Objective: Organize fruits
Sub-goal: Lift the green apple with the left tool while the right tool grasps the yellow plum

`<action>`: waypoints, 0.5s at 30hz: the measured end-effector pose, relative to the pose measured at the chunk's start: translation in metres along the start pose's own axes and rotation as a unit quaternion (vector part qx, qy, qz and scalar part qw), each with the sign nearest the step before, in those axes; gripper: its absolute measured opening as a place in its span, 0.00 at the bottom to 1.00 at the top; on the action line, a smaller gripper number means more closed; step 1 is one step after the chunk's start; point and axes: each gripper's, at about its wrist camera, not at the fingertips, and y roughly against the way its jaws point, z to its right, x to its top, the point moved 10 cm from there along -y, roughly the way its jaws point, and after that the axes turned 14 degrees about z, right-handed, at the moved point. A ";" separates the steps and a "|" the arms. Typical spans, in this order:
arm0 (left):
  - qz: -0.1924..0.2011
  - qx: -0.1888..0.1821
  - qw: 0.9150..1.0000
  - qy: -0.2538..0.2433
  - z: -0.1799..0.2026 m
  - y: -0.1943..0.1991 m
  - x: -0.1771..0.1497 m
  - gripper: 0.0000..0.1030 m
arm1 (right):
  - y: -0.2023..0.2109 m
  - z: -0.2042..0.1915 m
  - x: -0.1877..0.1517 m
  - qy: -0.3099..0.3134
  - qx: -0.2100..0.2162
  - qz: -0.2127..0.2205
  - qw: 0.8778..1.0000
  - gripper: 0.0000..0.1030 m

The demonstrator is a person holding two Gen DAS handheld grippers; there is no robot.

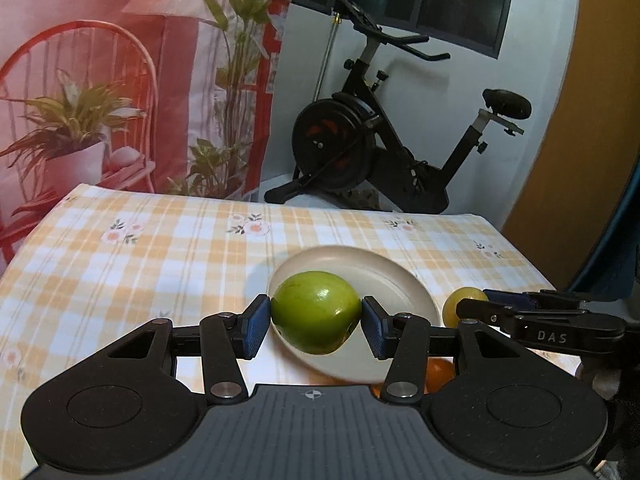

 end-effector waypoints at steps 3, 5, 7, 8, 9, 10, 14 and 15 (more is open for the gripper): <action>-0.013 -0.006 1.000 -0.012 -0.001 -0.022 0.002 0.51 | -0.019 0.007 0.011 0.000 0.002 -0.006 1.000 0.39; -0.026 -0.011 0.999 -0.015 -0.001 -0.040 0.001 0.51 | -0.033 0.011 0.015 0.007 -0.002 -0.012 1.000 0.39; -0.039 -0.016 0.999 -0.015 -0.003 -0.056 -0.001 0.51 | -0.049 0.014 0.016 0.017 -0.004 -0.027 0.999 0.39; -0.047 -0.019 0.999 -0.015 -0.004 -0.065 -0.004 0.51 | -0.057 0.015 0.016 0.023 -0.005 -0.035 0.999 0.39; -0.054 -0.020 0.998 -0.015 -0.005 -0.073 -0.006 0.51 | -0.065 0.017 0.015 0.029 -0.006 -0.044 0.999 0.39; -0.061 -0.022 0.998 -0.016 -0.005 -0.080 -0.009 0.51 | -0.073 0.017 0.013 0.036 -0.005 -0.054 0.998 0.39; -0.088 -0.023 0.995 -0.032 -0.007 -0.104 -0.024 0.51 | -0.096 0.015 0.004 0.054 0.000 -0.078 0.996 0.39; -0.094 -0.023 0.995 -0.035 -0.008 -0.109 -0.026 0.51 | -0.101 0.015 0.002 0.056 0.001 -0.081 0.995 0.39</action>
